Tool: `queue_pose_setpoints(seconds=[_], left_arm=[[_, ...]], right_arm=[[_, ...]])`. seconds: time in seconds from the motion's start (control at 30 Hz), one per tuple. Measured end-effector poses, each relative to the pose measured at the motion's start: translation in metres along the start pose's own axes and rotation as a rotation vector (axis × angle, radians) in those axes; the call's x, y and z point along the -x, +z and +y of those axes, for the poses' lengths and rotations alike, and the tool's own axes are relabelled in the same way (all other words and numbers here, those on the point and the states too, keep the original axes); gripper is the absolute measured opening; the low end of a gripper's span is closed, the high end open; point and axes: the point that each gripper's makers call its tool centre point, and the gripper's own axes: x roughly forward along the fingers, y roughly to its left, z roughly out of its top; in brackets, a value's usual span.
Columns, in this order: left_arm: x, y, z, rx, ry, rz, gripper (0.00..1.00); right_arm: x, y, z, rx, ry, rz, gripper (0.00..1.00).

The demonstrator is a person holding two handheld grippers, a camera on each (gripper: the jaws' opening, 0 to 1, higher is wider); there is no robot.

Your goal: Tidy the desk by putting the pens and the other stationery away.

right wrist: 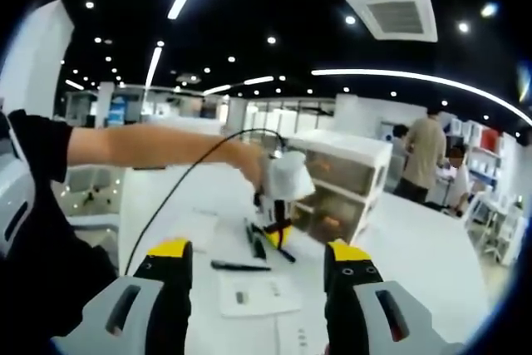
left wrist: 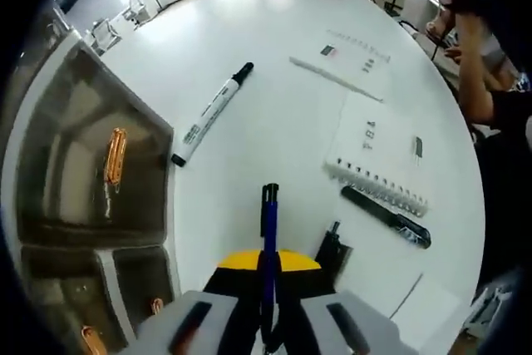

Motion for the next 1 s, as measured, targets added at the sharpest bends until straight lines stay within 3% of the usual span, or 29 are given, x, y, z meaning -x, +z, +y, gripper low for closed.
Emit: queue_pose_setpoints(seconds=[0.33, 0.63, 0.87, 1.0], left_arm=[[-0.004, 0.001, 0.002, -0.031, -0.002, 0.018, 0.07], [-0.001, 0.001, 0.018, 0.032, 0.003, -0.021, 0.05], [0.021, 0.005, 0.031, 0.054, 0.051, -0.061, 0.05], [0.040, 0.013, 0.032, 0.070, 0.069, -0.116, 0.05]], right_arm=[[0.000, 0.001, 0.000, 0.002, 0.002, -0.001, 0.61], [-0.002, 0.000, 0.001, 0.005, 0.005, 0.004, 0.61], [-0.002, -0.001, 0.000, 0.003, 0.004, 0.006, 0.61], [-0.003, 0.000, 0.003, 0.006, 0.007, 0.004, 0.61]])
